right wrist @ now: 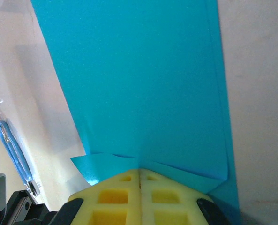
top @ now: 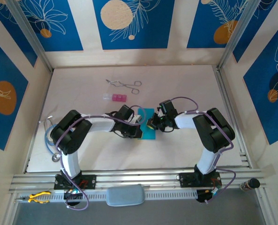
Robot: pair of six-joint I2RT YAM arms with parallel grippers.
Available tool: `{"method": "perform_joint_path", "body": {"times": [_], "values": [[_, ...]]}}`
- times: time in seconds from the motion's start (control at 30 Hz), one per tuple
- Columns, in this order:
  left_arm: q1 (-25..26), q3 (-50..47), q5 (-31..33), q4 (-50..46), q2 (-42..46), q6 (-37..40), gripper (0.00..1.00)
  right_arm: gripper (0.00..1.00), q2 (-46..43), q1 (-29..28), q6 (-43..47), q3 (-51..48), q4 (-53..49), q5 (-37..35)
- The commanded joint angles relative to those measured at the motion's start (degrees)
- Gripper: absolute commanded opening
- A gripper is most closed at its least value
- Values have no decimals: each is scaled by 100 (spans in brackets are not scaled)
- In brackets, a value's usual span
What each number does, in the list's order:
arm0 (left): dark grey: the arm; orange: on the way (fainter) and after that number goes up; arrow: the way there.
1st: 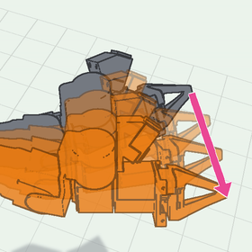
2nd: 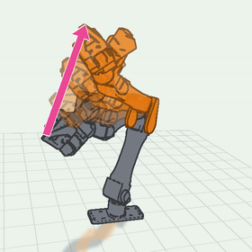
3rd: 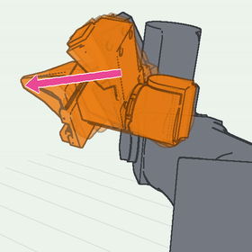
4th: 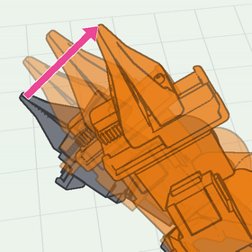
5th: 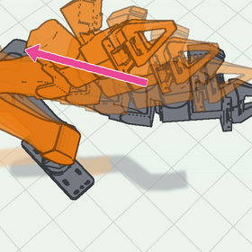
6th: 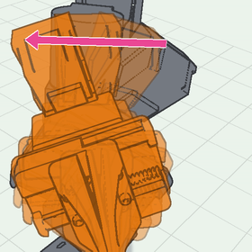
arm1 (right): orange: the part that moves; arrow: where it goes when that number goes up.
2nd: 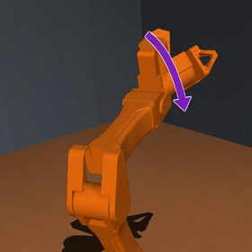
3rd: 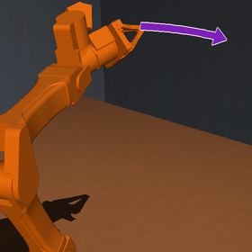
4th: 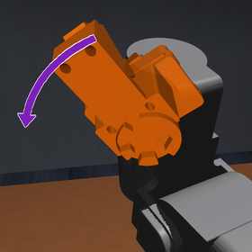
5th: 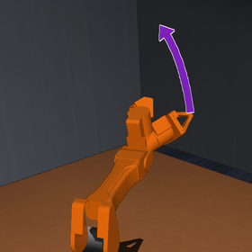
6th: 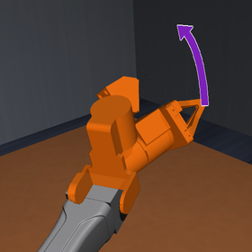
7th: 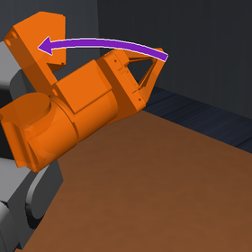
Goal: Fold a paper plane with a square sheet of paper (pick it up from the middle)
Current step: Fold the triangle a second time at the center of the table.
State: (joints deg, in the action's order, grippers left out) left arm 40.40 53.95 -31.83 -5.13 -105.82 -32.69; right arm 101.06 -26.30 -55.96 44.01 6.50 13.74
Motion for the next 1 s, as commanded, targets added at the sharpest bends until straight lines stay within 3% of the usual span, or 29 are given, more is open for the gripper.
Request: {"method": "perform_joint_path", "body": {"times": [0.0, 0.33, 0.67, 0.97], "values": [[14, -254, 94, -263, 237, -38, 7, 0, 230, -42, 112, -68, -729, -319], [-7, -416, -228, 410, 1024, -613, 6, 0, 222, -46, 137, -31, -756, -292], [-115, 674, -60, 91, -166, -510, 3, 0, 239, -83, 116, 30, -777, -266], [-115, 525, 18, -196, -414, -150, 3, 0, 233, -90, 133, 49, -824, -283]]}}
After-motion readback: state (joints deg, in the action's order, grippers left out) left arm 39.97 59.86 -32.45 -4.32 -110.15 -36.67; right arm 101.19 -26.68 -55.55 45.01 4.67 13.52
